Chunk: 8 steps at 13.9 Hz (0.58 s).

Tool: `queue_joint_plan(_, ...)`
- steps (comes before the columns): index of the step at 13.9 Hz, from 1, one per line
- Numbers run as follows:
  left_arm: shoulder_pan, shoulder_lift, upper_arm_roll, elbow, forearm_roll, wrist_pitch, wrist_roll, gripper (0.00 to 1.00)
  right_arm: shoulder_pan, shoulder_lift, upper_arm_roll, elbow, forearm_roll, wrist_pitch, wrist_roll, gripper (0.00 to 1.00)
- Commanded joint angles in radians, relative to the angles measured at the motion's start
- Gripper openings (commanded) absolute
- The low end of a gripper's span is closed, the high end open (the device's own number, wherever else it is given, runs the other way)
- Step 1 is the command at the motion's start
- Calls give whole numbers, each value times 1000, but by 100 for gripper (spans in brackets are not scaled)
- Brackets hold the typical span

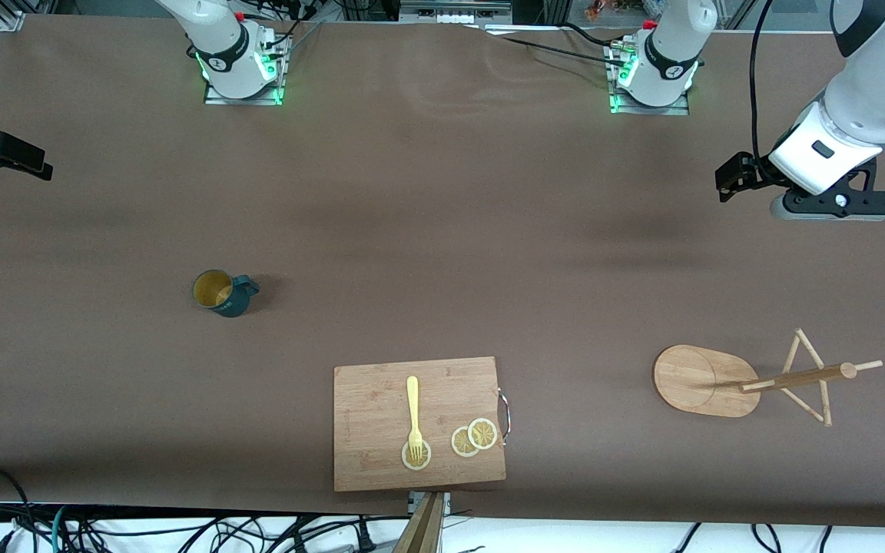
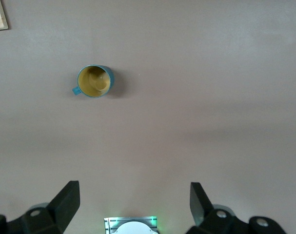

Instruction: Pass cup and hang on rack

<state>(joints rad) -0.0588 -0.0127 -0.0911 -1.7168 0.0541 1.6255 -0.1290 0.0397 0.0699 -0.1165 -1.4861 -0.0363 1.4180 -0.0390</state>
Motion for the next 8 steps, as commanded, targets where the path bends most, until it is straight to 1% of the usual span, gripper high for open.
queue_joint_plan(1,-6,14,5,34,-10,-27,20,100,-17,8,15,24,-5,-7,-10,100)
queue_joint_plan(8,-6,14,5,34,-10,-27,20,100,-15,14,15,24,-8,-5,-10,100)
